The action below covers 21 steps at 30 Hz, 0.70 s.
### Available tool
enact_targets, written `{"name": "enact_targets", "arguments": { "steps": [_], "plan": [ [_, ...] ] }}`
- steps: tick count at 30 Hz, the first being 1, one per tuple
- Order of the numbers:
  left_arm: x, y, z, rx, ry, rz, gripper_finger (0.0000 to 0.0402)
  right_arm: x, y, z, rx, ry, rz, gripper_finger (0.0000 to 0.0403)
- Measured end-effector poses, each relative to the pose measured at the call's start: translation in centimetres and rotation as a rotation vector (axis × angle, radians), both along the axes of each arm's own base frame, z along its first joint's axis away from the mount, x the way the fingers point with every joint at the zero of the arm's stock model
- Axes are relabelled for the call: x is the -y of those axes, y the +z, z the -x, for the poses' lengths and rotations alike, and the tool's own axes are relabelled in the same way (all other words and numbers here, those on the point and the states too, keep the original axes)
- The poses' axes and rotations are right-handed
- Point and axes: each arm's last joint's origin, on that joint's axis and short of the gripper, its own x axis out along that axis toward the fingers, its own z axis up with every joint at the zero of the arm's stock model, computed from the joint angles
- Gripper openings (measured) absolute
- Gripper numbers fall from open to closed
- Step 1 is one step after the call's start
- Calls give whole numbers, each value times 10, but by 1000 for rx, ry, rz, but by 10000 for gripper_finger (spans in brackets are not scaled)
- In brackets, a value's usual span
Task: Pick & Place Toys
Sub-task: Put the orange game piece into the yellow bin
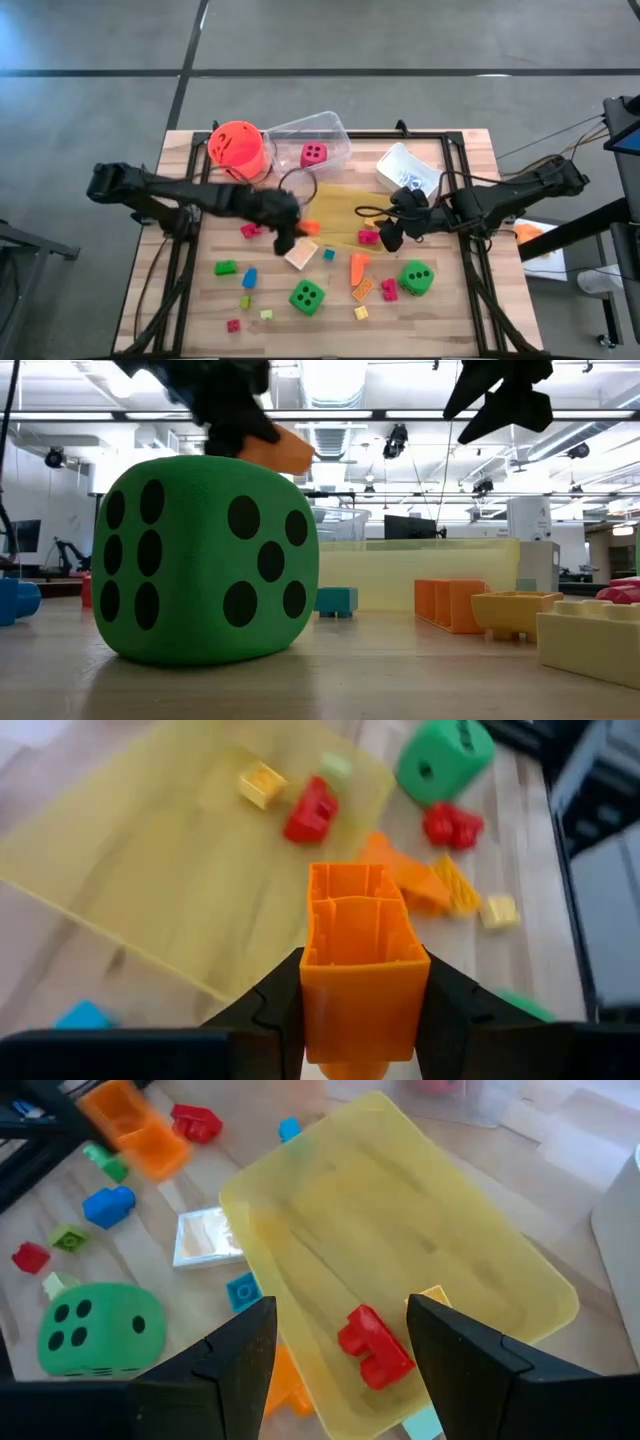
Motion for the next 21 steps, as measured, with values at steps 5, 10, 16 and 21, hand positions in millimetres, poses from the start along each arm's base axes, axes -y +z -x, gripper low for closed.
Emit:
{"name": "enact_targets", "arguments": {
  "steps": [5, 10, 16, 21],
  "plan": [
    [-33, 2, -25, 2, 47, 41, 123, -2, -1, 0, 2, -8, -13, 221],
    [-48, -8, -51, -42, 56, 88, 123, -2, -2, 0, 0, -15, -13, 221],
    [-48, -34, -70, -157, 42, 111, 123, -2, -2, 0, 17, -56, -19, 221],
    [-45, -58, -78, -224, 30, 122, 123, -2, -5, -3, 11, -68, -9, 221]
  ]
}}
